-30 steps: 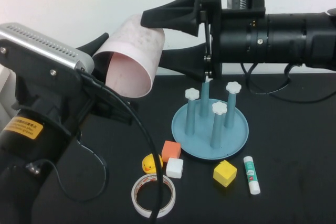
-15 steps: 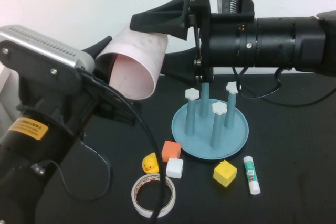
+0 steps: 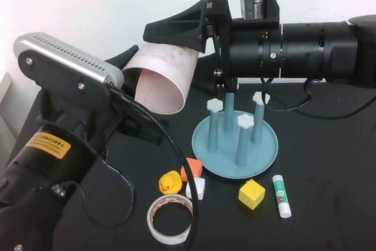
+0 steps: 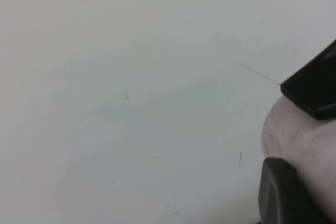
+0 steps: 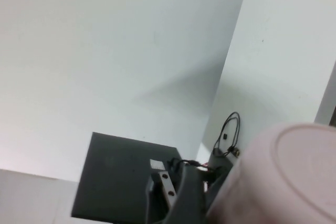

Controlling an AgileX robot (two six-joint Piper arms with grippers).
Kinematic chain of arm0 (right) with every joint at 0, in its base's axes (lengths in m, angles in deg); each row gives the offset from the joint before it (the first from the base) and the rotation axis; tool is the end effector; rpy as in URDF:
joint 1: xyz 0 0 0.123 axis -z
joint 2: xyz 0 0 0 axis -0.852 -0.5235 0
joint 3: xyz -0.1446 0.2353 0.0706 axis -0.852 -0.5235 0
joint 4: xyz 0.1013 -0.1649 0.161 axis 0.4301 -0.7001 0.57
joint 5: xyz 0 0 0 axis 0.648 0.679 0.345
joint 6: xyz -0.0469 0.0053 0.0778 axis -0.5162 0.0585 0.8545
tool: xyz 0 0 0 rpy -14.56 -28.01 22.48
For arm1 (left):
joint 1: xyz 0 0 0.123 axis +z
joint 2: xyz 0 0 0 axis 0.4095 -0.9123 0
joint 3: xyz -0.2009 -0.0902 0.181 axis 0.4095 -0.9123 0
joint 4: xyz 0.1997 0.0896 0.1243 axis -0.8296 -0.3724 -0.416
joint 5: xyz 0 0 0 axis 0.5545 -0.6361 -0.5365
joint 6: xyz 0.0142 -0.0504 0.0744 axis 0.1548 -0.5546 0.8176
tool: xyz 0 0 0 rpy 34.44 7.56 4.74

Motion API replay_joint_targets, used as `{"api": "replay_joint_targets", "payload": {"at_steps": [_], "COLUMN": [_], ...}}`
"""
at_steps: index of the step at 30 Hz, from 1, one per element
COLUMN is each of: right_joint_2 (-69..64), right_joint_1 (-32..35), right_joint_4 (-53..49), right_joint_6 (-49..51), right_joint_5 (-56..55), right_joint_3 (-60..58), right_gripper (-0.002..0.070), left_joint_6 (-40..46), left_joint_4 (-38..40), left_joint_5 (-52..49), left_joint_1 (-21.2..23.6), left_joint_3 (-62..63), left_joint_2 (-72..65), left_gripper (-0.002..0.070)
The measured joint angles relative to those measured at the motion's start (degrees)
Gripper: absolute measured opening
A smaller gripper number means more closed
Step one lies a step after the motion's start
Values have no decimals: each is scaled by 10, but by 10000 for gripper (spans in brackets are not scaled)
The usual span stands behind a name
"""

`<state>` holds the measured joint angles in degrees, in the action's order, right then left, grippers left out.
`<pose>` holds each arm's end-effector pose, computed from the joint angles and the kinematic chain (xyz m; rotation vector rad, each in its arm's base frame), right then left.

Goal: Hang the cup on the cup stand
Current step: Adjust the cup with two arms, then place the cup on the cup holder

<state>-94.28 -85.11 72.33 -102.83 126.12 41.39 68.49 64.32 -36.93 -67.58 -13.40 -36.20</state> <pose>0.3227 0.2385 0.3256 -0.0595 2.1053 1.8049 0.2009 -0.1539 0.3272 0.4227 1.3540 -0.2600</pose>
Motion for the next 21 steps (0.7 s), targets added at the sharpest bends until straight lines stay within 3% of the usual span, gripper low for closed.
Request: {"api": "replay_joint_targets", "payload": {"at_steps": [3, 8, 10, 16, 21], "right_joint_2": [0, 0, 0, 0, 0], "right_joint_1": [0, 12, 25, 79, 92], "right_joint_4": [0, -1, -1, -1, -1], "right_joint_6": [-28, -88, -111, -248, -500], "right_joint_5": [-8, -11, -11, -32, -92], "right_joint_3": [0, 0, 0, 0, 0], "right_gripper": [606, 604, 604, 603, 603], "left_joint_6": [1, 1, 1, 1, 32], "left_joint_4": [0, 4, 12, 28, 28], "left_joint_5": [-3, -42, -76, -213, -326], "left_joint_1": [0, 0, 0, 0, 0], "left_joint_3": [0, 0, 0, 0, 0], "left_joint_2": [-1, 12, 32, 111, 158], "left_gripper": [95, 362, 427, 457, 412]}}
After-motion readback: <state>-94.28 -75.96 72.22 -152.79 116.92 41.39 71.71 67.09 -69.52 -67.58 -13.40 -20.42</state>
